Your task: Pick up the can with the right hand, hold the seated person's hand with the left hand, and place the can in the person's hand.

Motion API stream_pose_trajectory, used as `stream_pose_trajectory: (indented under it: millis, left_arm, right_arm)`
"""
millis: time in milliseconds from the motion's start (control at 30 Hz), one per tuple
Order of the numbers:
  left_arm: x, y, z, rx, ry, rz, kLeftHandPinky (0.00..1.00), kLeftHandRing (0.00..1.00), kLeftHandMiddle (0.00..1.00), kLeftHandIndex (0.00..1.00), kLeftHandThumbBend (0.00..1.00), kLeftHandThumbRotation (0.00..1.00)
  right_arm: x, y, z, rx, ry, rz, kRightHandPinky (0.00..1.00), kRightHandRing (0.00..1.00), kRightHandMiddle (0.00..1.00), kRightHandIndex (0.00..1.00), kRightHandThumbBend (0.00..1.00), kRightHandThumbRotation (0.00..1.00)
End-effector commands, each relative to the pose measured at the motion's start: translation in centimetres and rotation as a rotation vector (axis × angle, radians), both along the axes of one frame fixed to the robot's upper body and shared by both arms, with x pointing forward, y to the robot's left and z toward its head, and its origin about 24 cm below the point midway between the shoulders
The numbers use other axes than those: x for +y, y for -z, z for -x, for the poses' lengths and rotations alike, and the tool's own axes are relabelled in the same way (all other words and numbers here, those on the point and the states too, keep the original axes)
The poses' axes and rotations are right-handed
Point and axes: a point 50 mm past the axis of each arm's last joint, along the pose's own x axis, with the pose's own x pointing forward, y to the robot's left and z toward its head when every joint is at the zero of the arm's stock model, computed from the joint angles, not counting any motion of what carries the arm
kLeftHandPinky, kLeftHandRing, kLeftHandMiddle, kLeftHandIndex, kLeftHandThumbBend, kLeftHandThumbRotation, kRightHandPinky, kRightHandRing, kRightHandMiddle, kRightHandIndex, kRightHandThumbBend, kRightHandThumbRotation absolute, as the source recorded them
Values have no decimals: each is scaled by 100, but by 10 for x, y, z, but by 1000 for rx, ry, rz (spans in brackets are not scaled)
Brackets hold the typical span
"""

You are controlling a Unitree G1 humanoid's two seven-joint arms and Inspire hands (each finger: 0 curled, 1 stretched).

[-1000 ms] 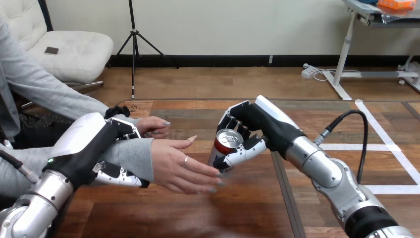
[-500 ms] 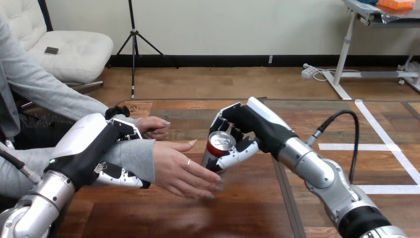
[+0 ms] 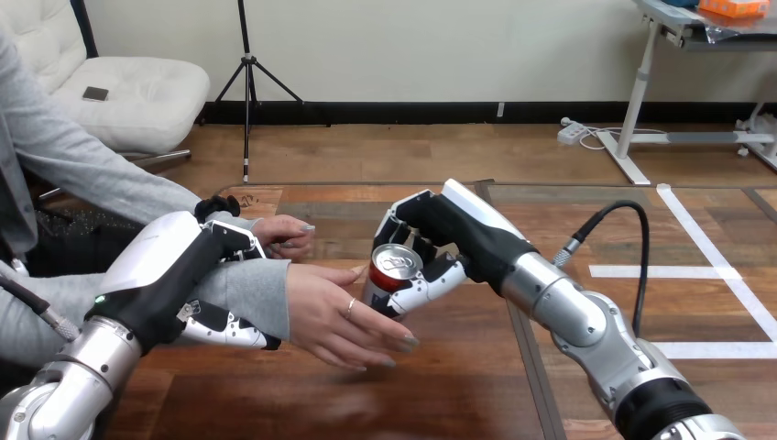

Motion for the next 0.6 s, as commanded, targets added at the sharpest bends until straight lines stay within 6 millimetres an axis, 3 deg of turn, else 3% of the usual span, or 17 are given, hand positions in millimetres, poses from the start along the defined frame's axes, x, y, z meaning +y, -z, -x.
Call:
stream_pose_trajectory:
  millis: [0,567]
  left_arm:
    - [-26,-40,-15,-193,96,93,16,20,27,40,79,0]
    - [-26,-39,-15,-195,97,93,14,18,25,40,80,0]
  right_arm:
    - [29,-68,-23,-214,-86,-61,25,29,35,39,85,0]
    - [44,-73,-20,-225,-138,-82,26,29,35,39,84,0]
